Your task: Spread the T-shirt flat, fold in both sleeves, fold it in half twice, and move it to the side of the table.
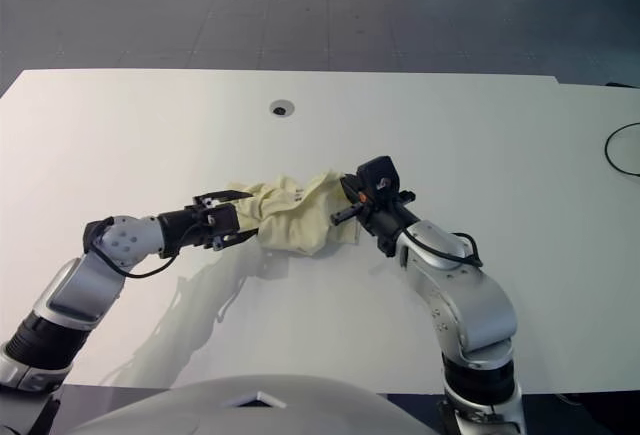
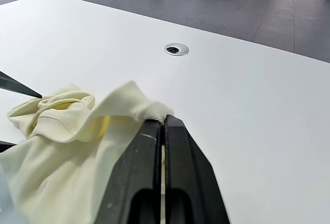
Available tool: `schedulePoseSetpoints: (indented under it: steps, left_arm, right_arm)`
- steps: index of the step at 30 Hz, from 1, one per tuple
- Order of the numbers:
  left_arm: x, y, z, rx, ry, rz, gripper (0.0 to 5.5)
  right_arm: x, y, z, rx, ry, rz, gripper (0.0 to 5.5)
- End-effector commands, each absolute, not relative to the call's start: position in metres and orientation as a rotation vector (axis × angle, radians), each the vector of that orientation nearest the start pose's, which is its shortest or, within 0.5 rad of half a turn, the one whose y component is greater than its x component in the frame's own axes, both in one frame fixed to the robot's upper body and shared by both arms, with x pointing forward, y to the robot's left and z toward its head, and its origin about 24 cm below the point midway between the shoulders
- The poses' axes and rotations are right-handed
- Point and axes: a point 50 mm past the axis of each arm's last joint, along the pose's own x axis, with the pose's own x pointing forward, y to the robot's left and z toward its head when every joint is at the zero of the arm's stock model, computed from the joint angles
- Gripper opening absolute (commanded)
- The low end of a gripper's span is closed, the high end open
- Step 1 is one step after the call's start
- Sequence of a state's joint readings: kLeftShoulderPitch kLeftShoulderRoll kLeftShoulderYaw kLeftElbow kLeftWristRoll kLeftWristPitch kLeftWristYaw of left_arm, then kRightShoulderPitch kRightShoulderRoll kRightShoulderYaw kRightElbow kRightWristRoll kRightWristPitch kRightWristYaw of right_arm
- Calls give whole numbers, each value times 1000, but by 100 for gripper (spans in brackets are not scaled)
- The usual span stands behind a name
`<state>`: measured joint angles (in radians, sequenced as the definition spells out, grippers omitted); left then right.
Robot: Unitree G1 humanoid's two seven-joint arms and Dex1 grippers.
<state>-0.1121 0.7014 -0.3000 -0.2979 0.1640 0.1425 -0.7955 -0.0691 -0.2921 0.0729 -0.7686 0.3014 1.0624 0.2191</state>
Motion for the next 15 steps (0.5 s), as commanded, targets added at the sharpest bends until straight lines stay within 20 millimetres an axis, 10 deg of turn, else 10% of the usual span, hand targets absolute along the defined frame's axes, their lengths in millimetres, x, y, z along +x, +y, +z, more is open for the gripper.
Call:
schedulePoseSetpoints:
  steps: [1,15]
  left_arm:
    - [244,162,89,935,150,-983,390]
    - [257,157,95,927,45,-896,538]
  right_arm:
    - [218,-130,125,-101,291,496,0]
    - [217,-129,124,-105,298,496,0]
